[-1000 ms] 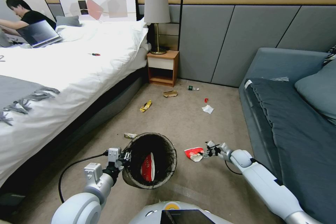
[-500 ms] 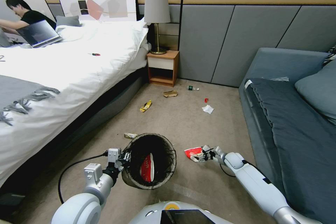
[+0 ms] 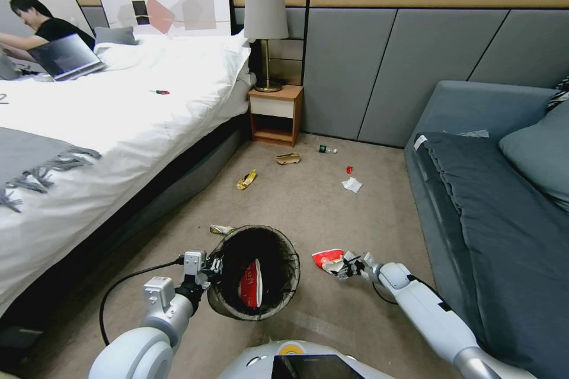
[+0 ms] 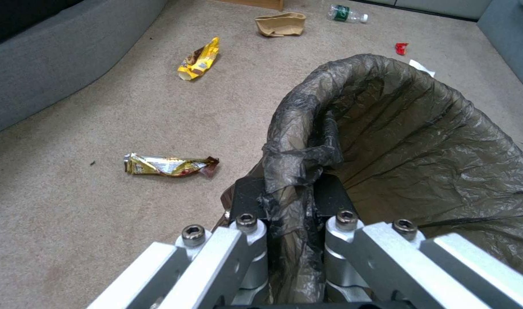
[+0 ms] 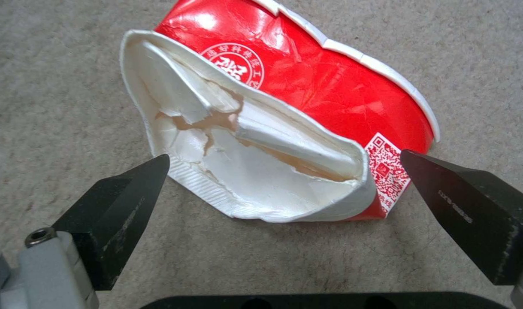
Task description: Pick up the trash bin, then pick up the garbage from the floor and place it into the trash bin.
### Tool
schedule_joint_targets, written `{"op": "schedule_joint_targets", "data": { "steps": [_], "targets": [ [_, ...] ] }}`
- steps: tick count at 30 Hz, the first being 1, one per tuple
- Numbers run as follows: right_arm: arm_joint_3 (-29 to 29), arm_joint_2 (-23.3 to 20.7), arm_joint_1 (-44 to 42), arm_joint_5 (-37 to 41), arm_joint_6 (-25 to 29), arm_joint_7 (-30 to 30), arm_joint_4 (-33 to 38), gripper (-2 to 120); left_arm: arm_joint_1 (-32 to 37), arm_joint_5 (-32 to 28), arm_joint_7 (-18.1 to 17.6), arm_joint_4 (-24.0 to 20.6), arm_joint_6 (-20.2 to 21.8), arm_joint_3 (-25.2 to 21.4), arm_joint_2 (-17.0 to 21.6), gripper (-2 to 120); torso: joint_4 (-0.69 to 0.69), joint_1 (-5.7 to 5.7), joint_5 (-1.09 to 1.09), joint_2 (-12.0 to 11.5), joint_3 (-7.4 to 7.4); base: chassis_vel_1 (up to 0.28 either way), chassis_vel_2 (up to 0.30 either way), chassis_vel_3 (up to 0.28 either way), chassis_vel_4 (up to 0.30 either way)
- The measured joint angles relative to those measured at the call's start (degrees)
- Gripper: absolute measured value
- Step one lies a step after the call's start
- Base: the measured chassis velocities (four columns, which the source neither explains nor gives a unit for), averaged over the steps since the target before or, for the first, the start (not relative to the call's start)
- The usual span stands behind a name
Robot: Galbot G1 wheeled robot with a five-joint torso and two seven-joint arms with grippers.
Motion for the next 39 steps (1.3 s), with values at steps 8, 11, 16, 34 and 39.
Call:
{"op": "schedule_joint_targets", "data": {
  "steps": [8, 11, 16, 34, 39],
  "targets": [
    [0.2, 0.7, 0.8, -0.6, 0.8, 0.0, -1.9, 100, 0.2, 0.1, 0.1, 0.0, -0.1, -0.1, 0.1, 7, 0.00, 0.00, 0.00, 0.0, 0.00, 0.000, 0.000, 0.000, 0.000],
    [0.3, 0.7, 1.0, -0.6, 0.9, 0.0, -2.2, 100, 0.2, 0.1, 0.1, 0.0, -0.1, -0.1, 0.1, 7, 0.00, 0.00, 0.00, 0.0, 0.00, 0.000, 0.000, 0.000, 0.000],
    [0.5, 0.9, 1.6, -0.6, 0.9, 0.3, -2.9, 99, 0.1, 0.1, 0.1, 0.0, -0.2, -0.1, 0.1, 7, 0.00, 0.00, -0.01, 0.0, 0.00, 0.000, 0.000, 0.000, 0.000],
    [-0.1, 3.0, 3.5, -1.3, 1.3, 1.3, -4.9, 94, -0.5, -0.2, 0.2, 0.0, -0.3, -0.1, 1.0, 7, 0.00, 0.00, -0.01, 0.0, 0.00, 0.000, 0.000, 0.000, 0.000],
    [-0.3, 4.2, 3.9, -2.2, 1.4, 1.5, -5.8, 92, -0.7, -0.6, 0.2, 0.0, -0.3, -0.2, 1.4, 7, 0.00, 0.00, 0.00, 0.0, 0.00, 0.000, 0.000, 0.000, 0.000]
  ]
}}
